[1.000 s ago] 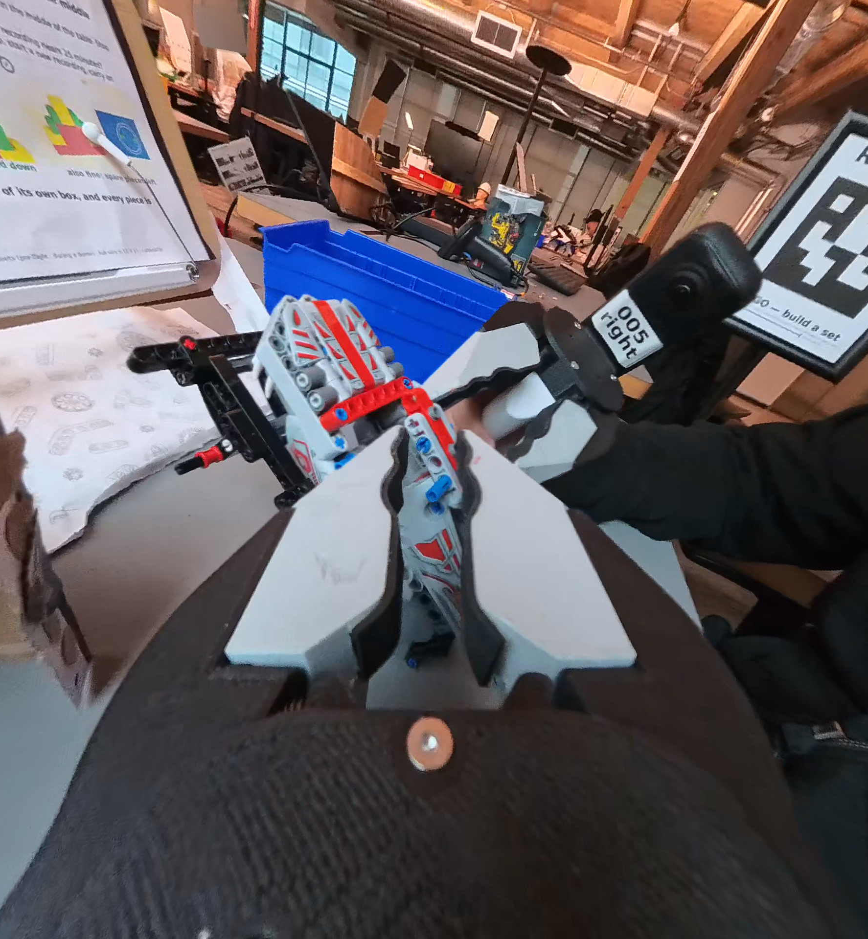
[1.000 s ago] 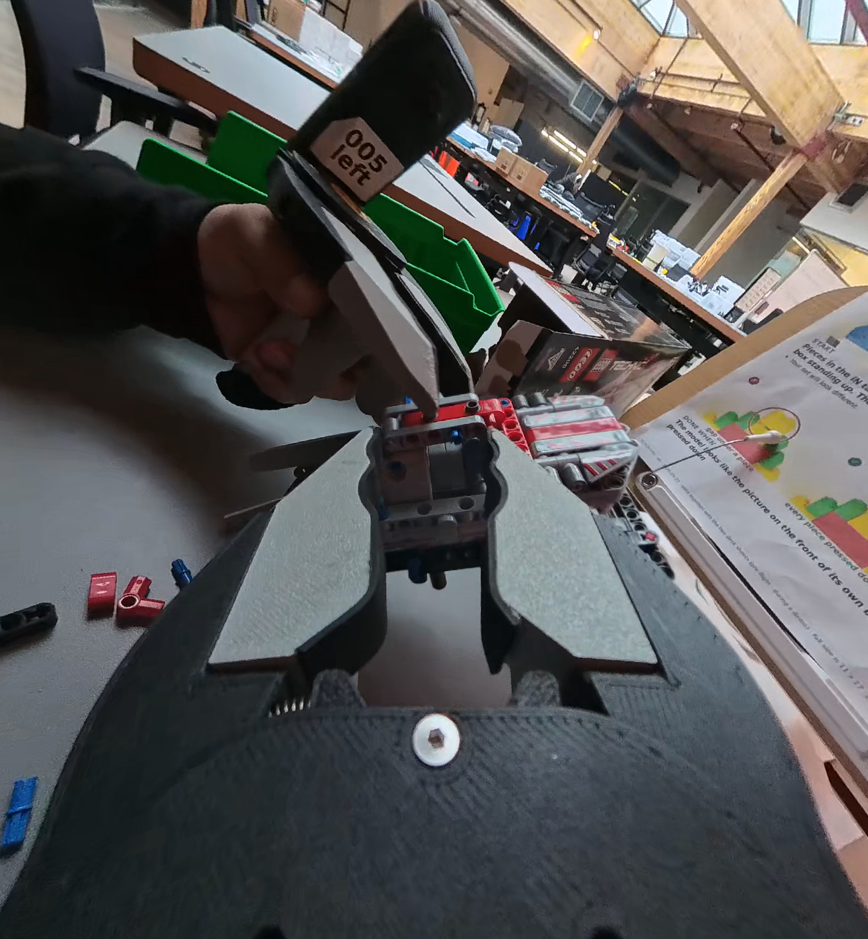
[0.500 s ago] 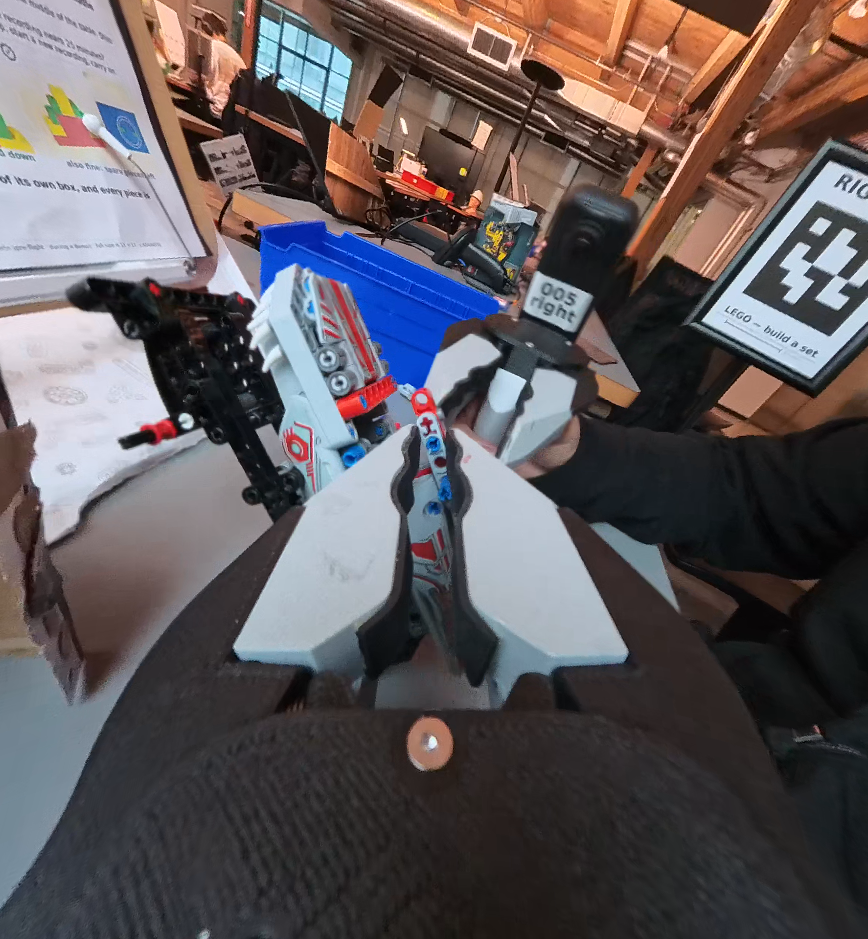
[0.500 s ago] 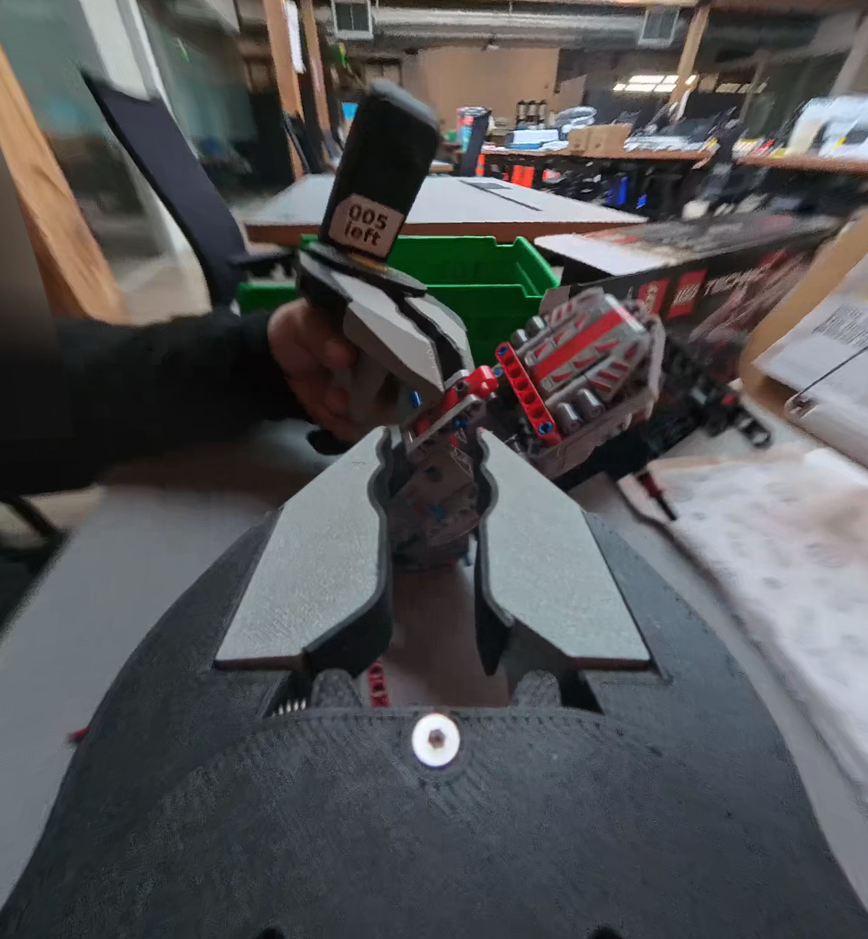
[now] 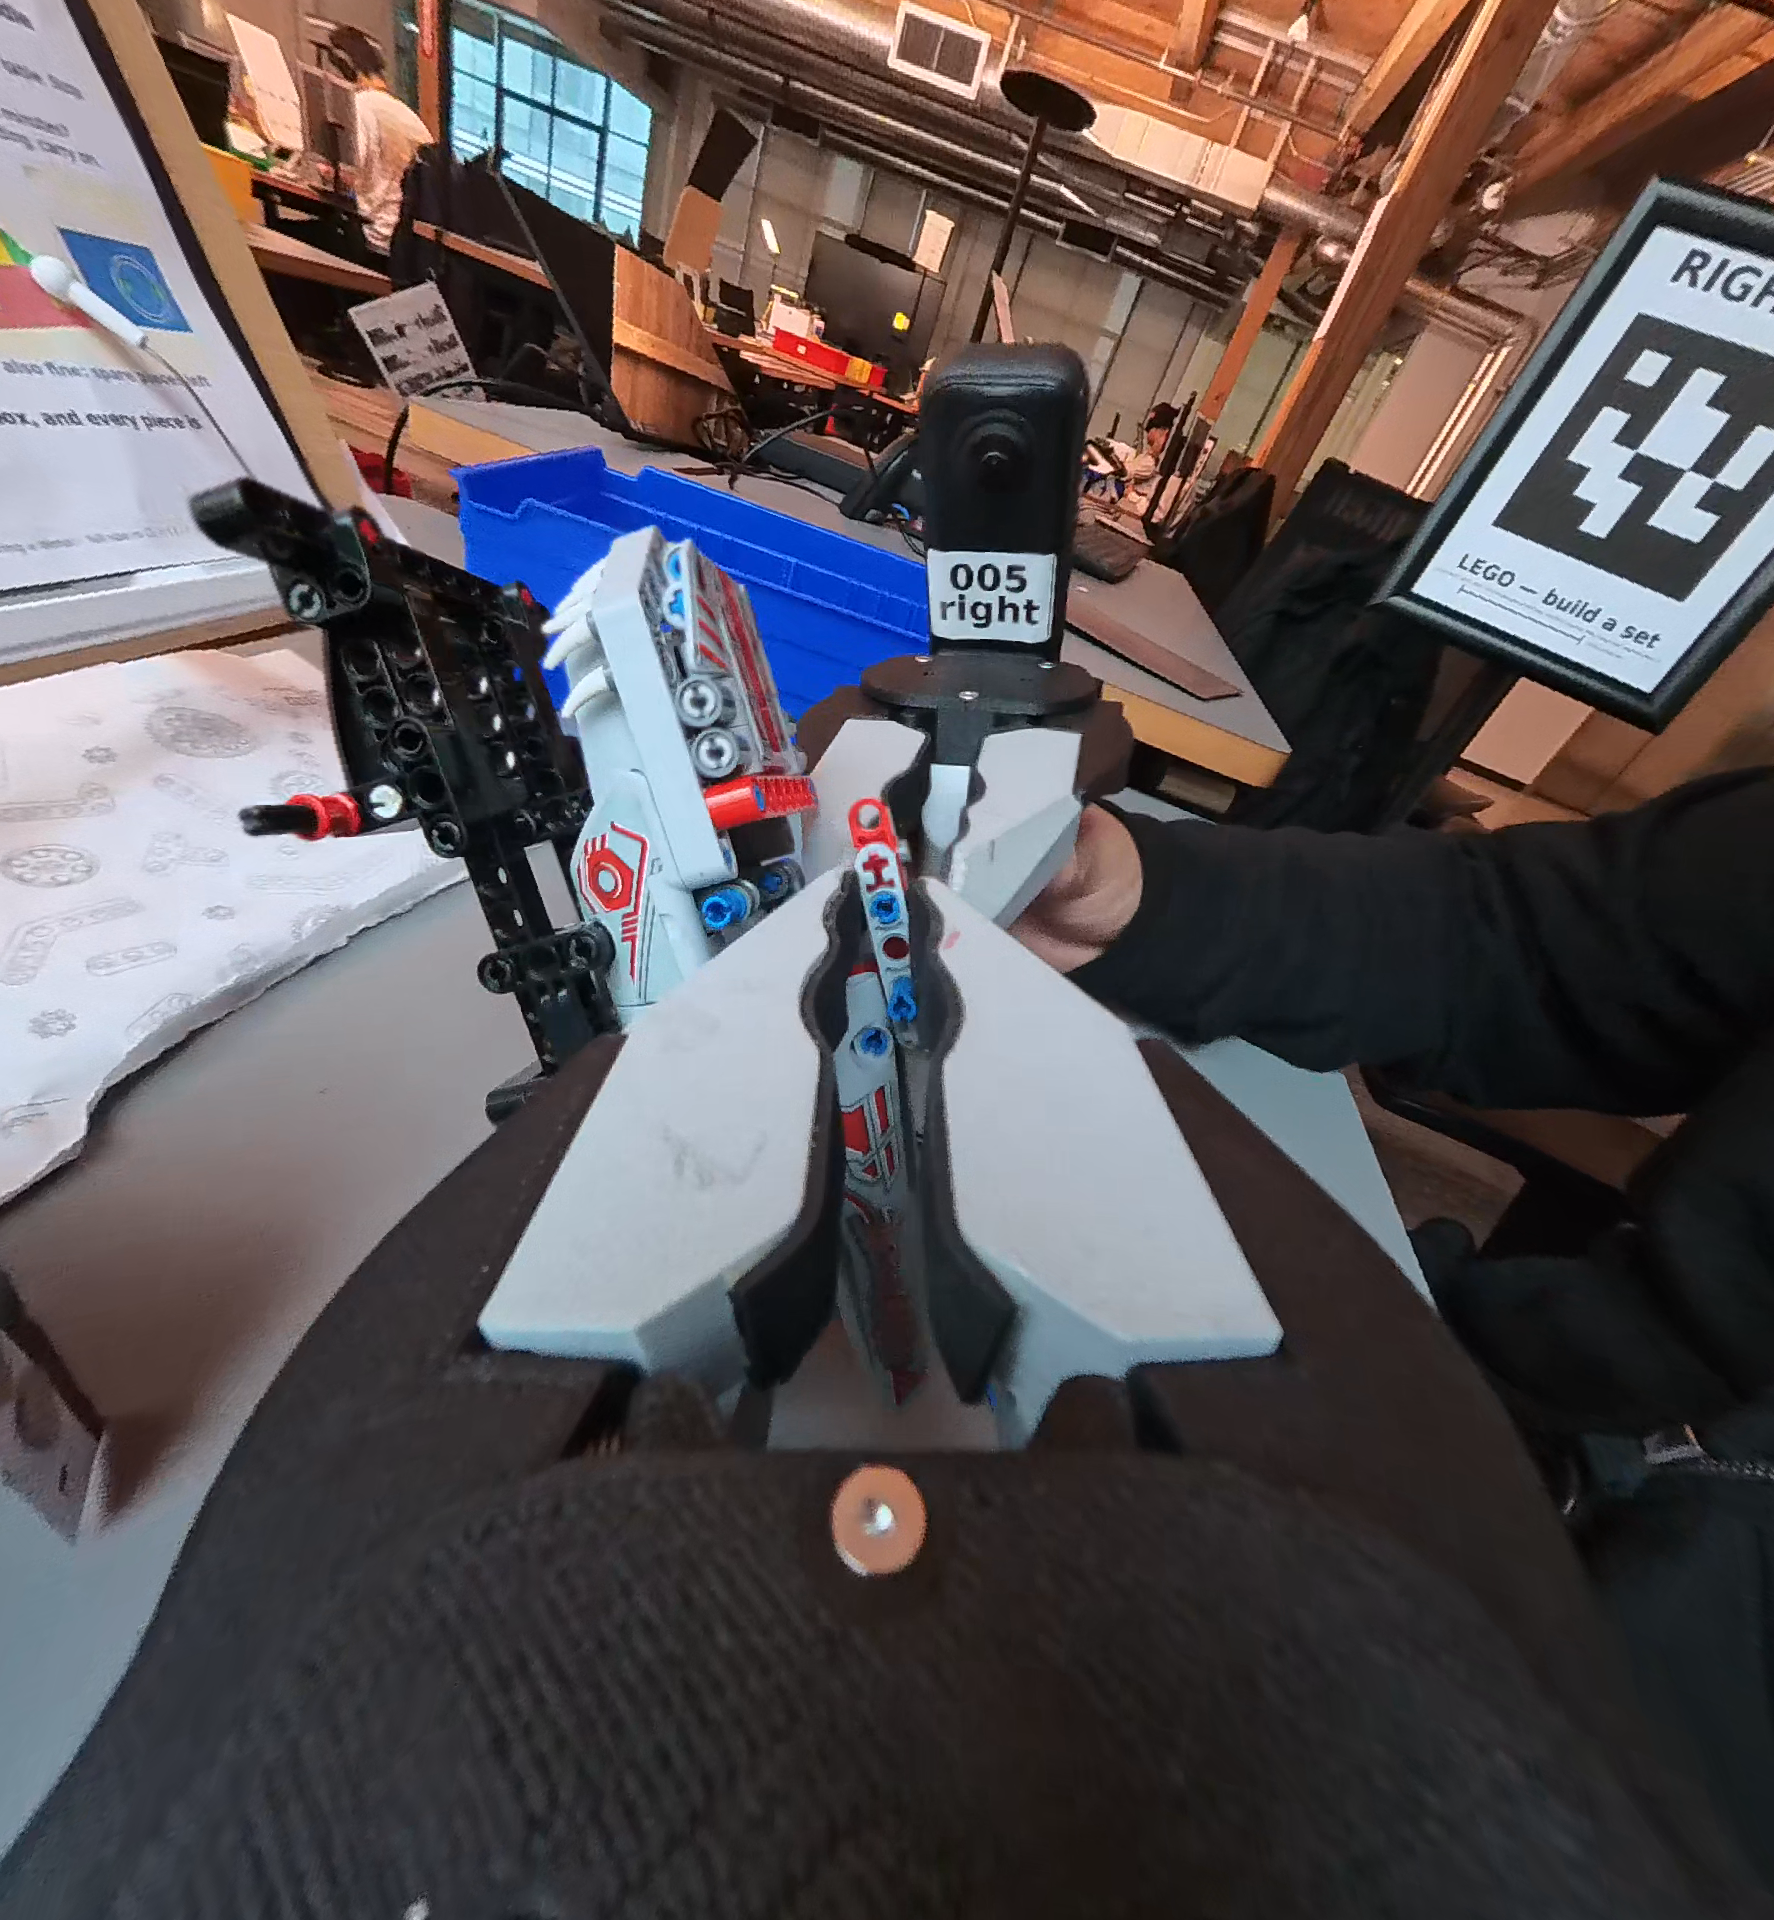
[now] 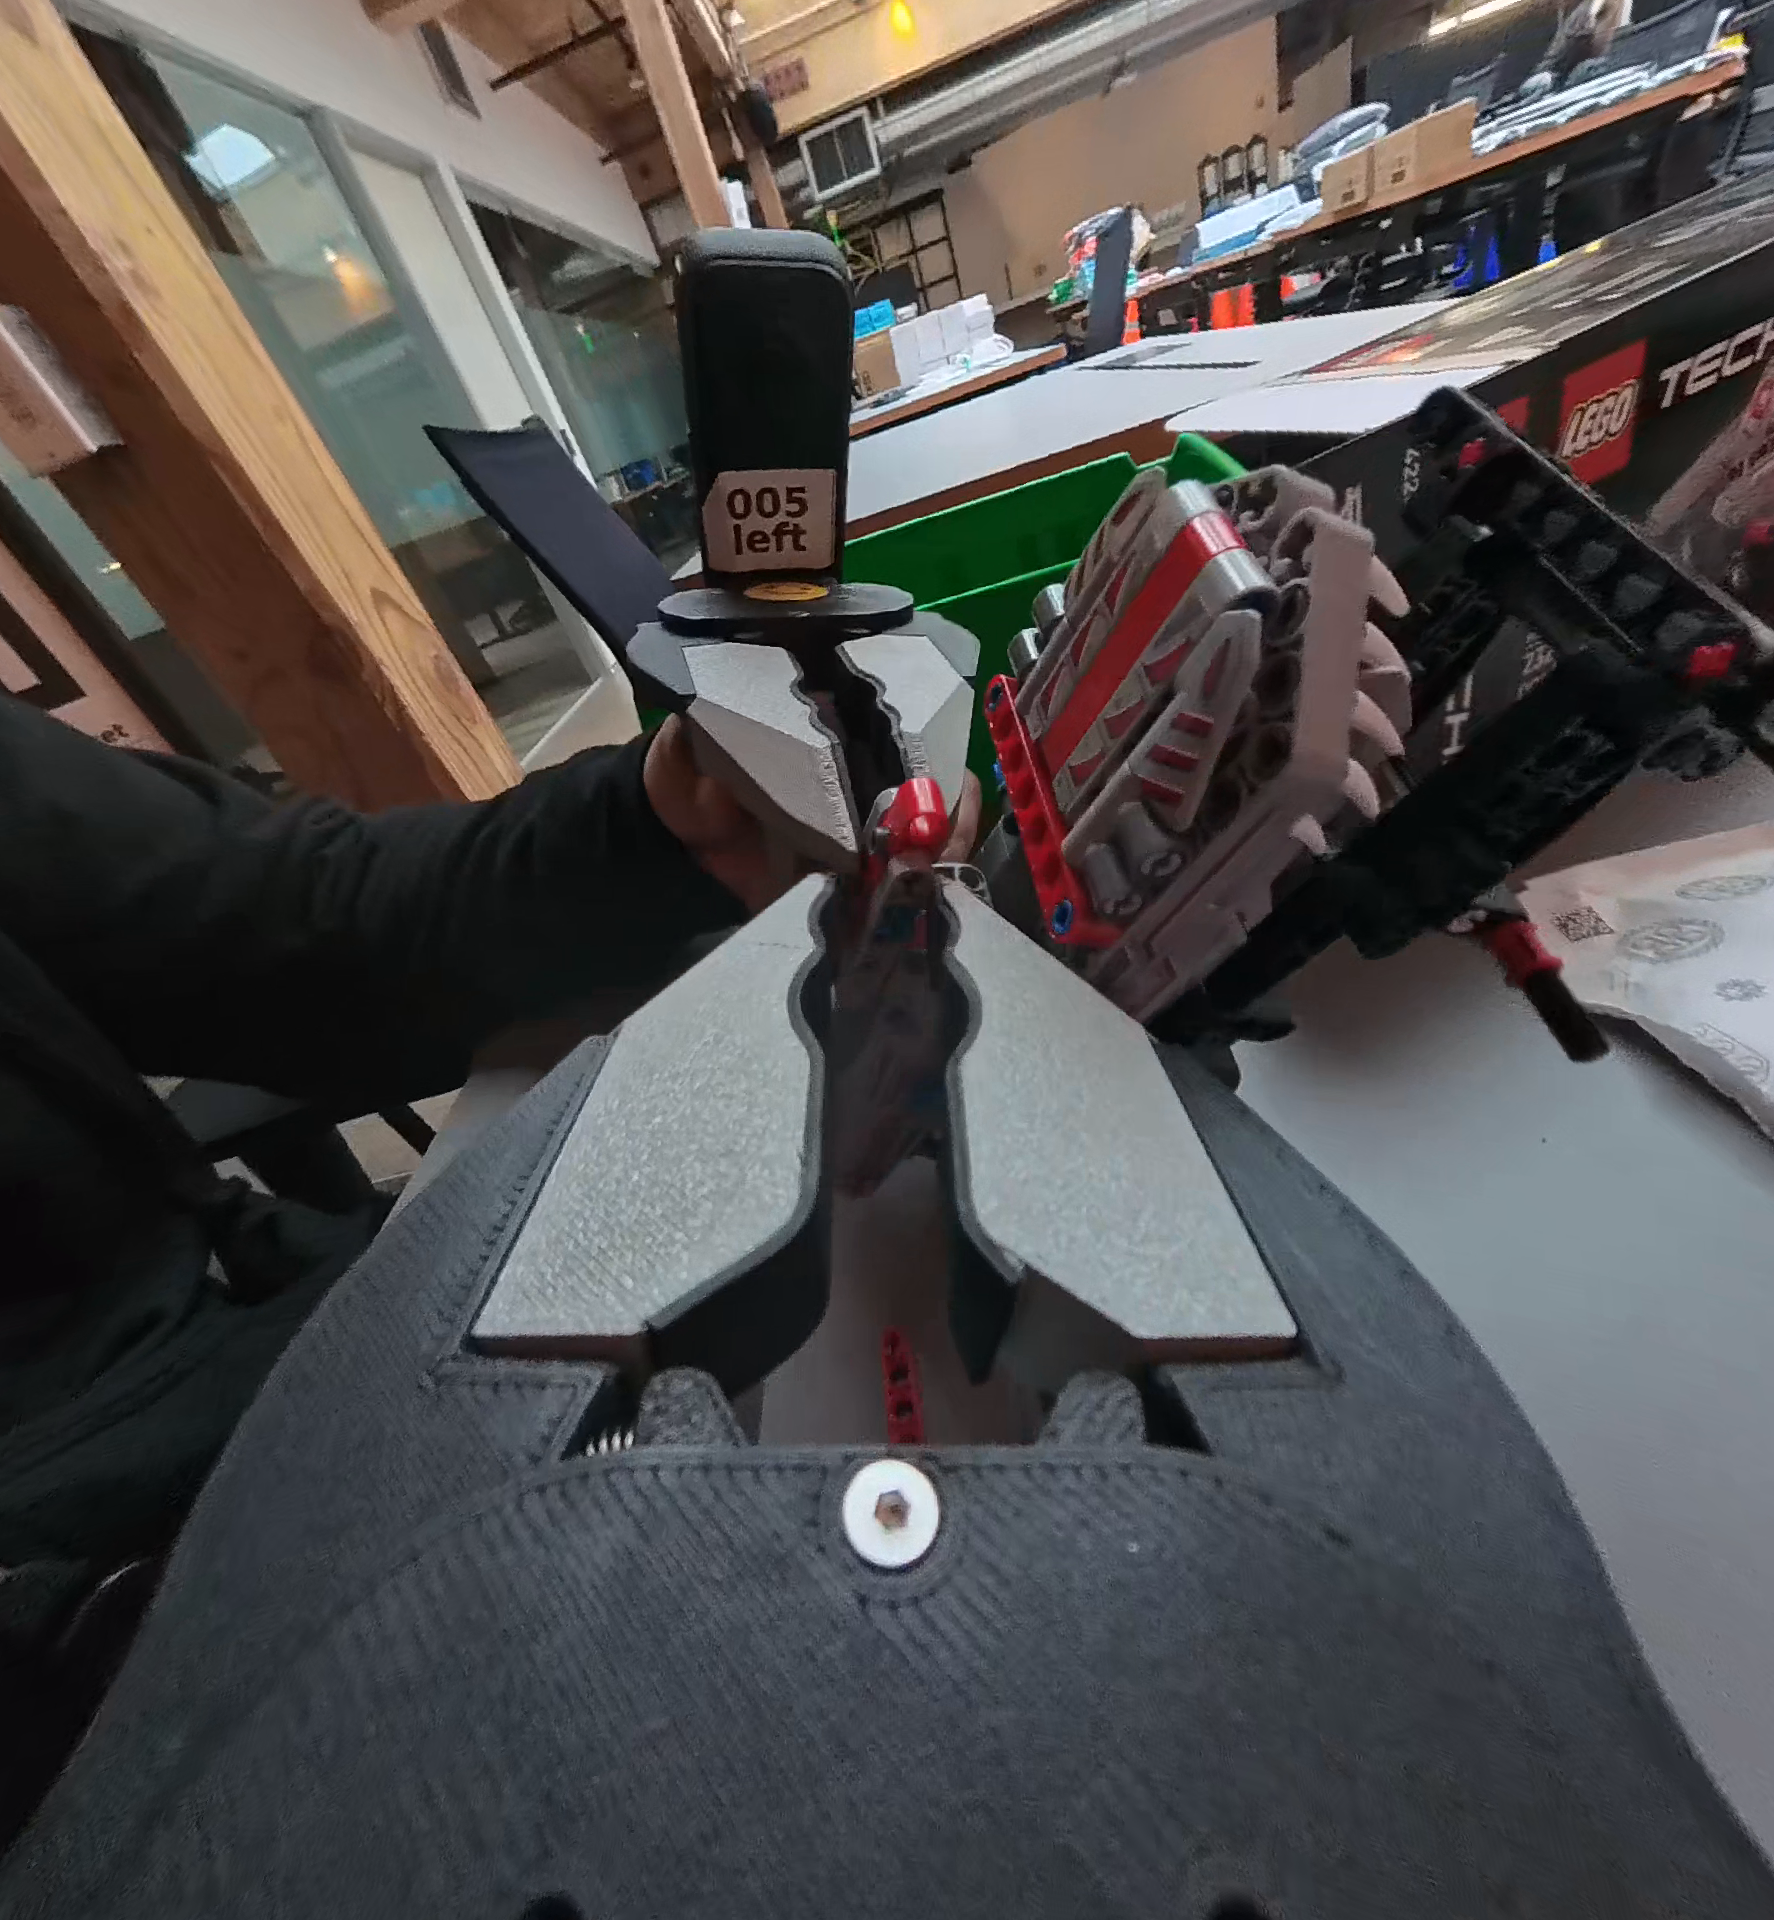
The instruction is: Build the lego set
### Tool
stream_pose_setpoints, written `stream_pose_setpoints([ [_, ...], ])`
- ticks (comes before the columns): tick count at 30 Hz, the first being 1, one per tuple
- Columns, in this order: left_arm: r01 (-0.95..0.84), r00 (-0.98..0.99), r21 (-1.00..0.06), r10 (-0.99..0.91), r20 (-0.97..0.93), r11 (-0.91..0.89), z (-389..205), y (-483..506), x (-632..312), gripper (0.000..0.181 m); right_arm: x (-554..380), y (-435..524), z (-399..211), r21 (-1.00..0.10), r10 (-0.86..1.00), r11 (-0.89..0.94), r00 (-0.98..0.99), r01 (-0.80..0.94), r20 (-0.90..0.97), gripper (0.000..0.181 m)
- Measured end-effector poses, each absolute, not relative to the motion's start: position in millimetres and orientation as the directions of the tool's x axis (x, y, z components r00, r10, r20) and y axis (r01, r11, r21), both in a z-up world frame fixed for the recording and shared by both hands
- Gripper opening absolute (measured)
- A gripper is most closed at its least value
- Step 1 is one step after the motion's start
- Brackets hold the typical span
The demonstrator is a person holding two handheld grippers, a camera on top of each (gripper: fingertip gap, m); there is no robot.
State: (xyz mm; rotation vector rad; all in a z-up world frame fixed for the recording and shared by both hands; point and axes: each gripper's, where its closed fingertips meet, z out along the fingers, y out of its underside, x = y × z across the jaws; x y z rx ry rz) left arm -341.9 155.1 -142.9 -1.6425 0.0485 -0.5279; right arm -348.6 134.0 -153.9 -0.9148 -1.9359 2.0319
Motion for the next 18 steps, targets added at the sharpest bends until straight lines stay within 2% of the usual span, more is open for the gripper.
stream_pose_setpoints([
  [9, 0.117, 0.914, -0.962, -0.353, 0.202, -0.248, -153.1, 144.7, -338.3, 0.005, -343.4, 130.0, -163.4, -0.965, 0.594, 0.131, -0.798, 0.226, -0.106, 0.008],
  [18, 0.014, 0.928, -0.948, -0.348, 0.131, -0.319, -155.9, 137.3, -337.5, 0.006, -341.1, 125.3, -164.1, -0.960, 0.554, 0.084, -0.813, 0.268, -0.178, 0.006],
])
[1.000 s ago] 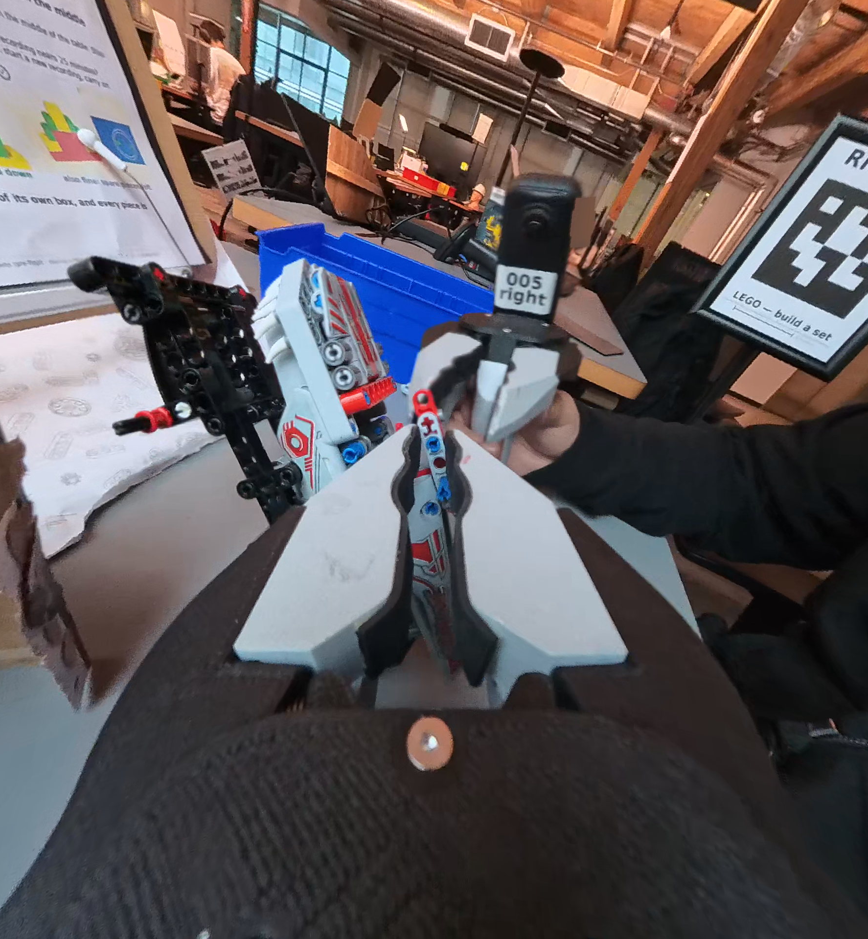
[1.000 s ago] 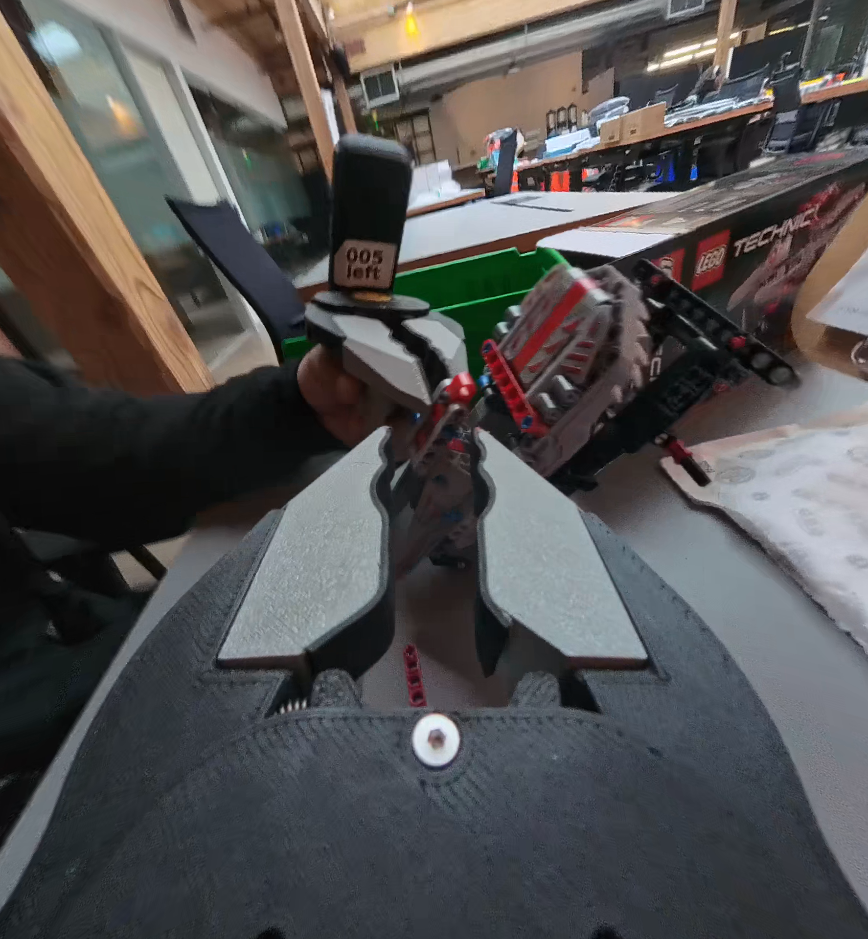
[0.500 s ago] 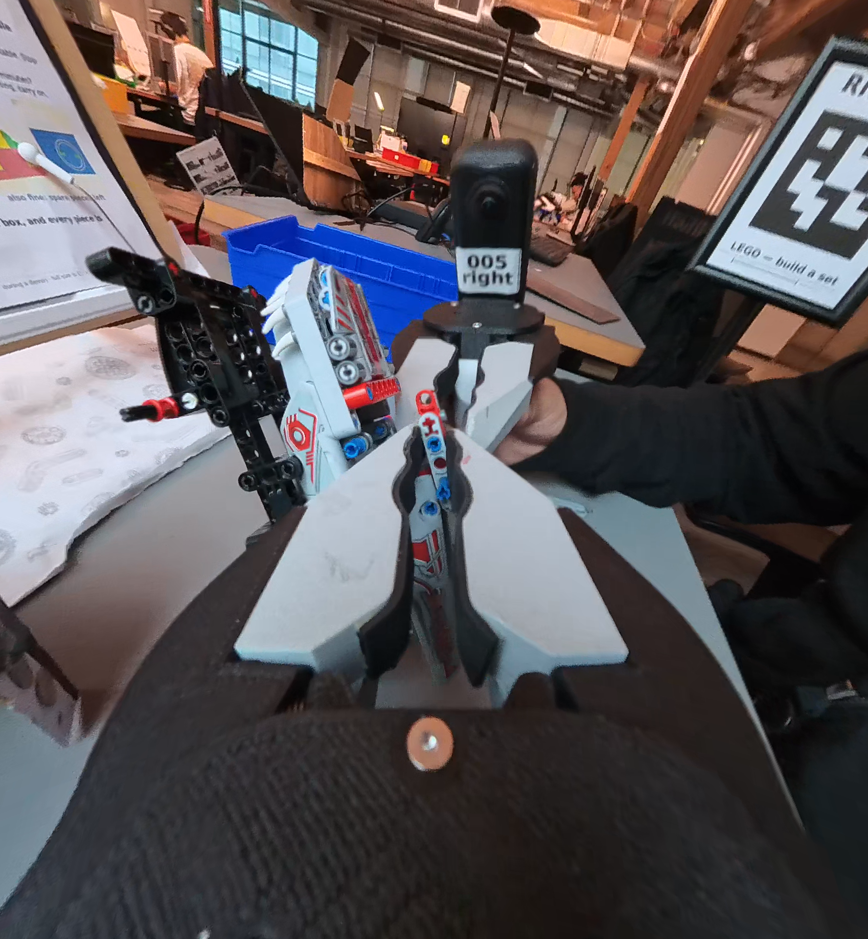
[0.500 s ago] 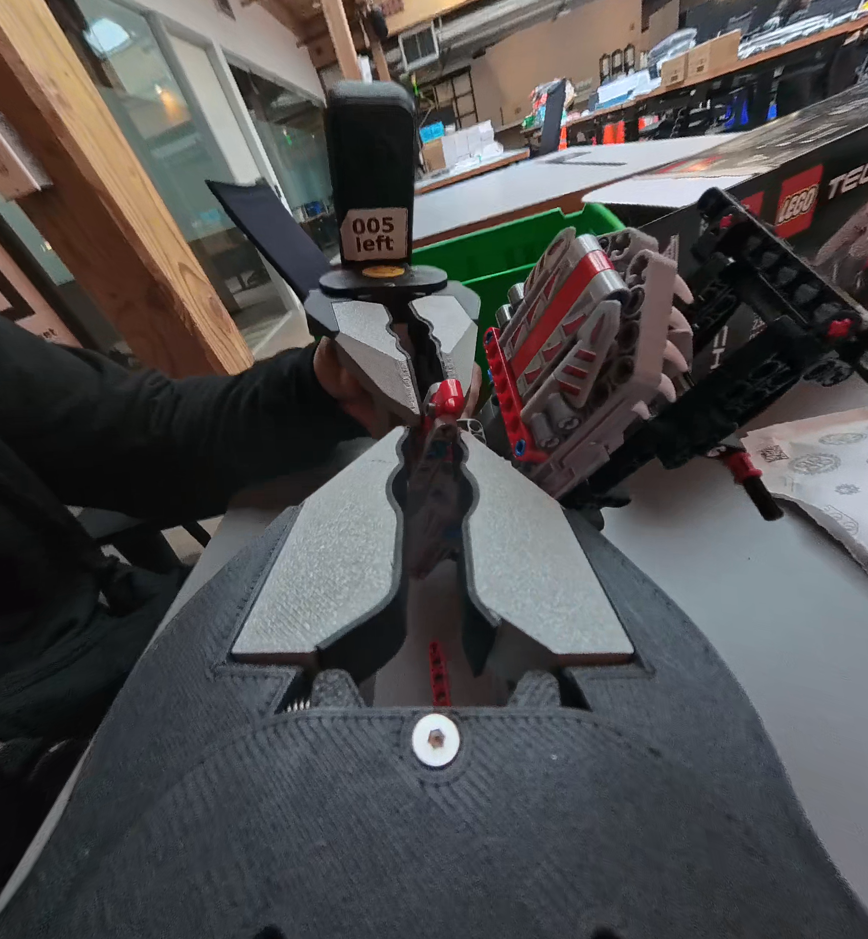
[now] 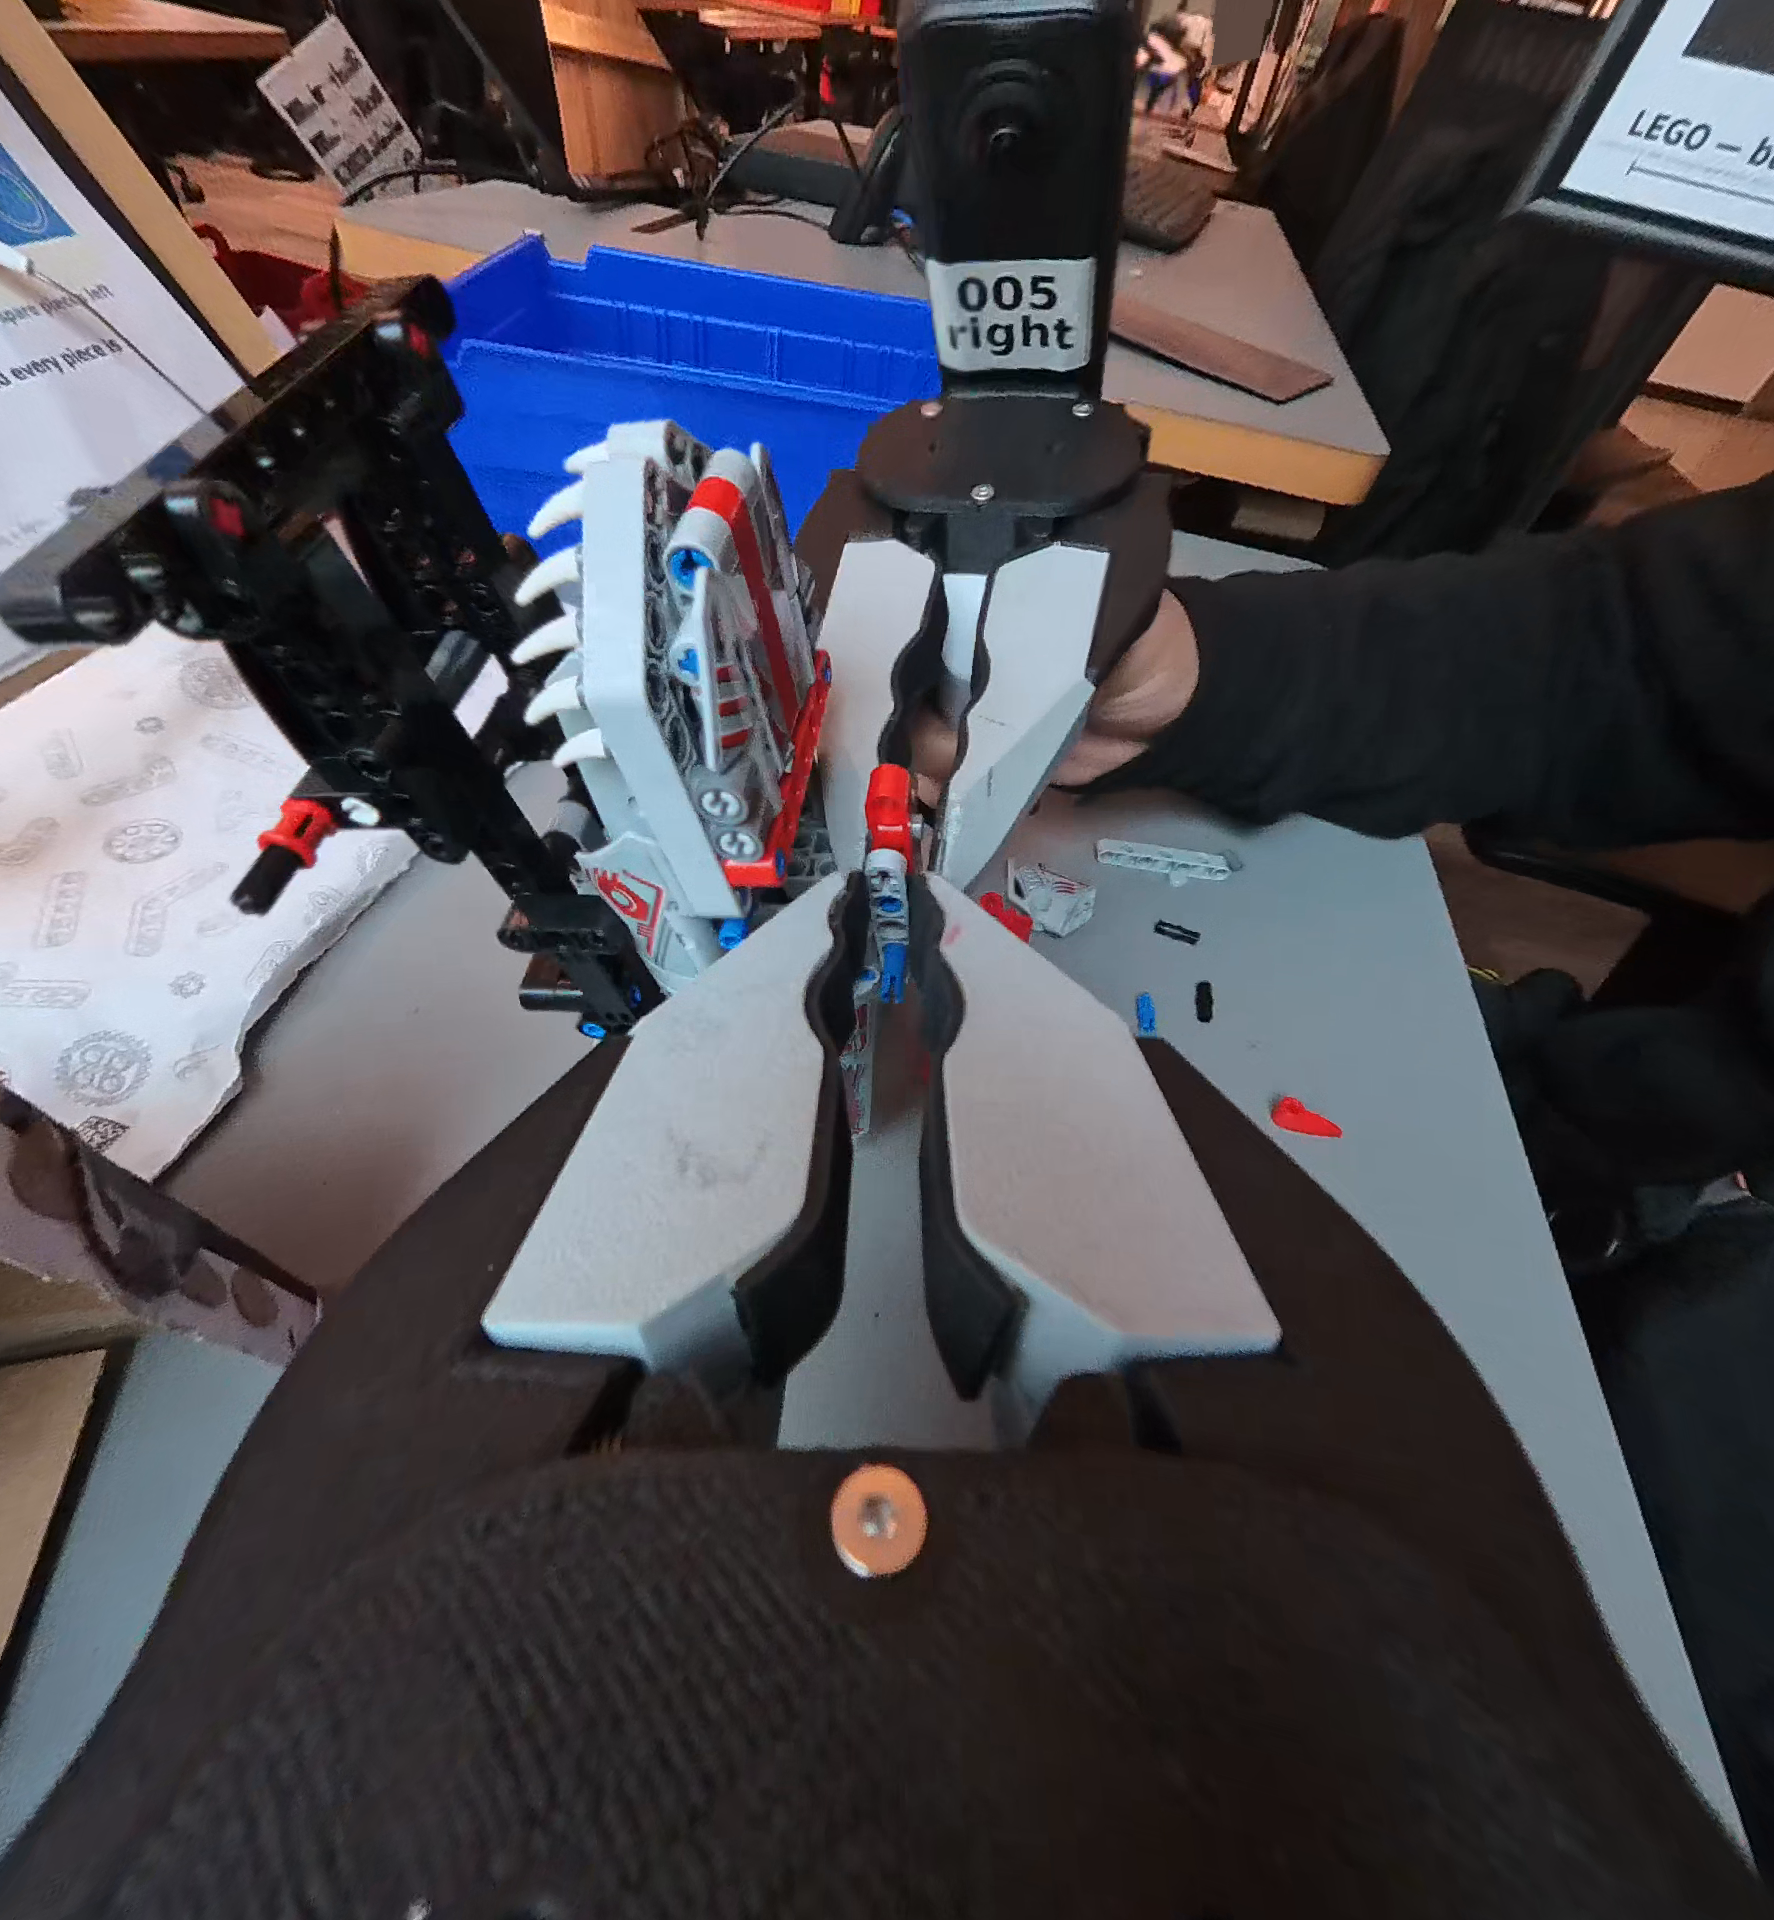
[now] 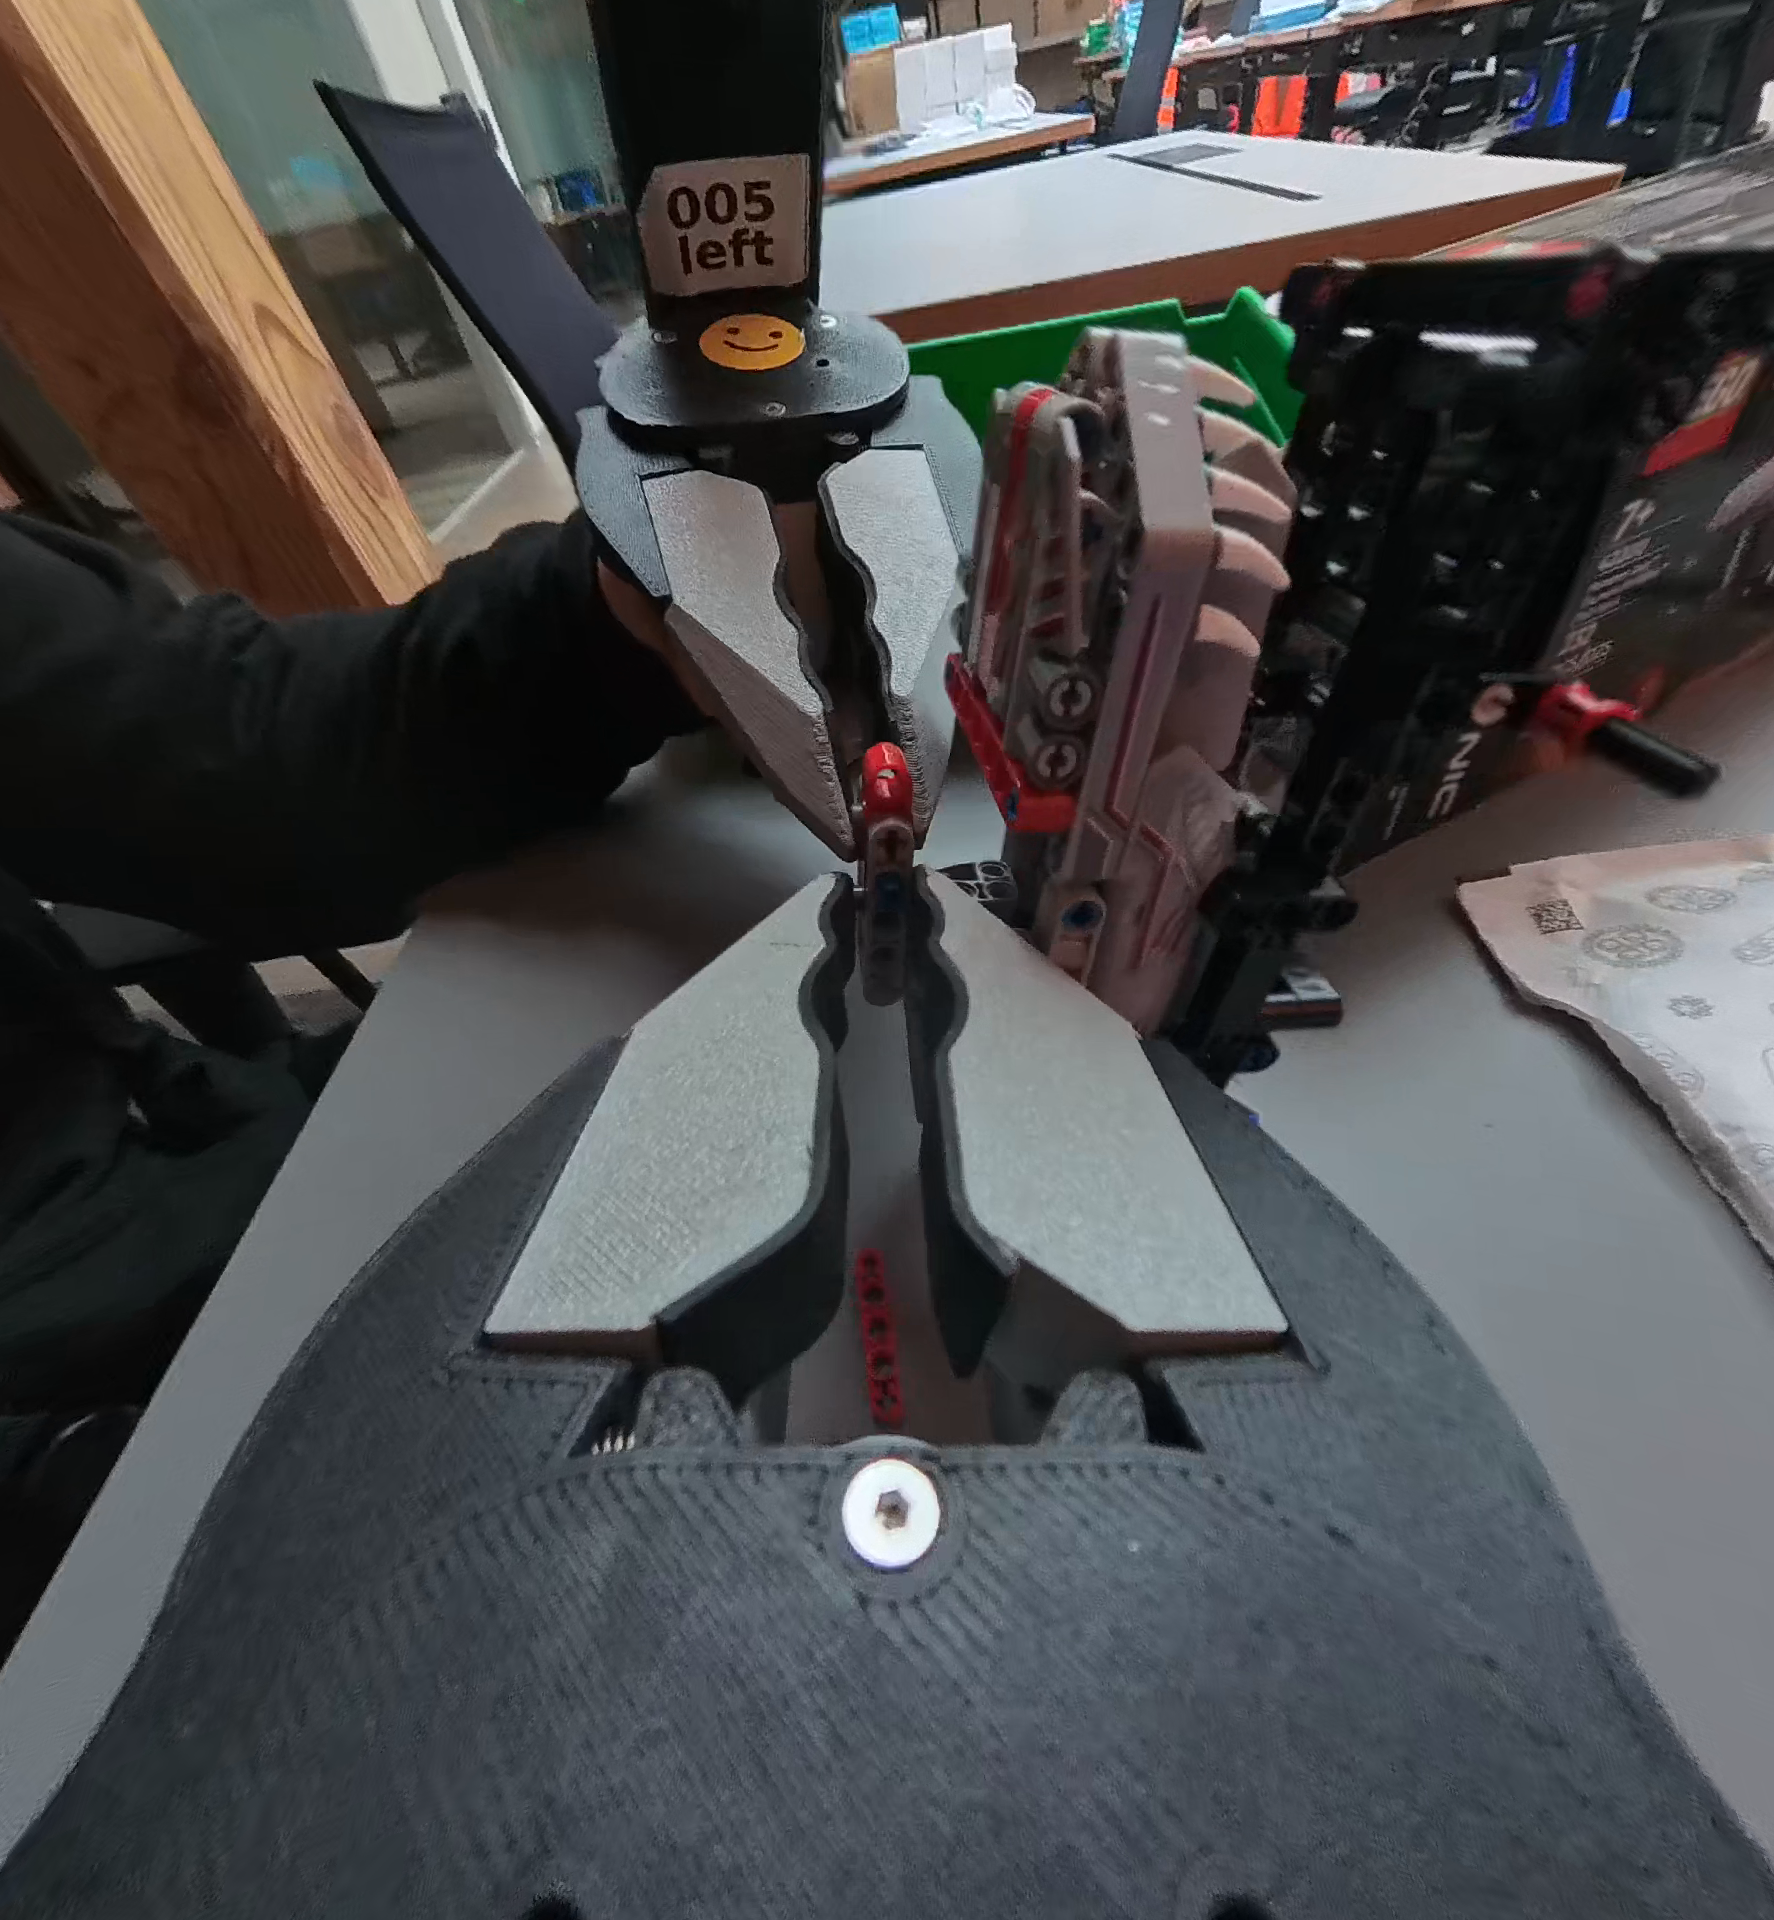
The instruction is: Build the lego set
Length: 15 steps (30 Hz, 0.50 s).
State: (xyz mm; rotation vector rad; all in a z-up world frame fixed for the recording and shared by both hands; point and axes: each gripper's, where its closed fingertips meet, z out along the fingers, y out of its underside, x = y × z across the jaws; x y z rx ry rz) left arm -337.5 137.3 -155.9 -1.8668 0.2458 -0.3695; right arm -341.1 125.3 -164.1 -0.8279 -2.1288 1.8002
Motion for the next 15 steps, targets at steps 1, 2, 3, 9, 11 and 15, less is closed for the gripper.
stream_pose_setpoints([
  [1, 0.012, 0.928, -0.947, -0.349, 0.129, -0.320, -156.1, 137.0, -337.5, 0.006, -341.0, 125.4, -164.0, -0.959, 0.548, 0.073, -0.814, 0.272, -0.190, 0.006],
  [2, 0.011, 0.927, -0.947, -0.352, 0.130, -0.321, -156.5, 136.9, -337.2, 0.006, -340.7, 125.3, -164.2, -0.960, 0.543, 0.071, -0.817, 0.273, -0.192, 0.006],
  [3, 0.013, 0.925, -0.946, -0.355, 0.134, -0.322, -156.8, 136.8, -336.3, 0.006, -339.9, 125.1, -164.5, -0.960, 0.540, 0.077, -0.820, 0.271, -0.188, 0.006],
  [9, -0.001, 0.930, -0.946, -0.349, 0.118, -0.323, -165.2, 136.7, -339.9, 0.012, -342.0, 130.4, -161.0, -0.956, 0.543, 0.011, -0.804, 0.295, -0.242, 0.006],
  [11, -0.026, 0.932, -0.951, -0.353, 0.088, -0.308, -165.3, 135.8, -338.2, 0.019, -340.9, 131.0, -160.7, -0.954, 0.535, 0.006, -0.807, 0.299, -0.250, 0.006],
  [15, -0.049, 0.935, -0.952, -0.348, 0.062, -0.301, -166.7, 141.1, -331.9, 0.025, -340.4, 129.0, -160.8, -0.954, 0.536, 0.001, -0.806, 0.300, -0.252, 0.006],
])
